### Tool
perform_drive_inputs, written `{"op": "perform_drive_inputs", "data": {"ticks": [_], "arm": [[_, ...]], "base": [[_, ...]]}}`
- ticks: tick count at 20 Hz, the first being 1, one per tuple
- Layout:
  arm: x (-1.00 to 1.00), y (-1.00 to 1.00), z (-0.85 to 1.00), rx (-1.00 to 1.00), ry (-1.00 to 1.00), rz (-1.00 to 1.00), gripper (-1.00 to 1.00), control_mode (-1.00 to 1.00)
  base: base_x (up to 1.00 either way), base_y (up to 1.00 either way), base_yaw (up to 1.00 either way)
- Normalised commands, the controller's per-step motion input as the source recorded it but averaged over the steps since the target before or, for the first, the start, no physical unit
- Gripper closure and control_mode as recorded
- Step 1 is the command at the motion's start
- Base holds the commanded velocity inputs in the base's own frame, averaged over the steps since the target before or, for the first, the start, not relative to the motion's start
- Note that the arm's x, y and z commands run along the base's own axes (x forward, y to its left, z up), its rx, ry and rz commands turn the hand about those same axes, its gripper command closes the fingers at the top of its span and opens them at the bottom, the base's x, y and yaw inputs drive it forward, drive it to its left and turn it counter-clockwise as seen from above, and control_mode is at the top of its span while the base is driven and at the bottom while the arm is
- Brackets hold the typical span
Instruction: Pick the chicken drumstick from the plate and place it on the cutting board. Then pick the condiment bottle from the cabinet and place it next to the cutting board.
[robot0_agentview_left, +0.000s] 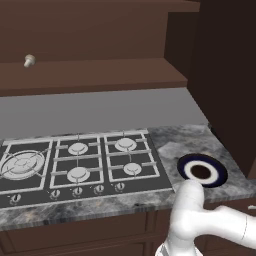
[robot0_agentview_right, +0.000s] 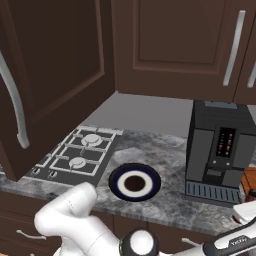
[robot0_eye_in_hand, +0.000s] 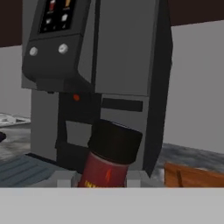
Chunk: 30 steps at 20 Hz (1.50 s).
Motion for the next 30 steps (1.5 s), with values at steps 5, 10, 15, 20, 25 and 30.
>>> {"op": "perform_drive_inputs", "data": {"ticks": [5, 10, 15, 20, 25, 30], "arm": [[-0.04, -0.16, -0.22, 0.0, -0.01, 0.0, 1.0, -1.0], [-0.26, 0.0, -0.24, 0.0, -0.15, 0.01, 1.0, -1.0], [-0.23, 0.01, -0.27, 0.0, -0.18, 0.0, 1.0, -1.0], [-0.1, 0.15, -0.24, -0.02, -0.06, 0.0, 1.0, -1.0], [0.0, 0.22, -0.18, -0.05, 0.0, 0.0, 1.0, -1.0], [0.0, 0.24, -0.15, -0.08, 0.01, 0.0, 1.0, -1.0]], "base": [[0.0, 0.0, 0.0], [0.0, 0.0, 0.0], [0.0, 0.0, 0.0], [0.0, 0.0, 0.0], [0.0, 0.0, 0.0], [0.0, 0.0, 0.0]]}}
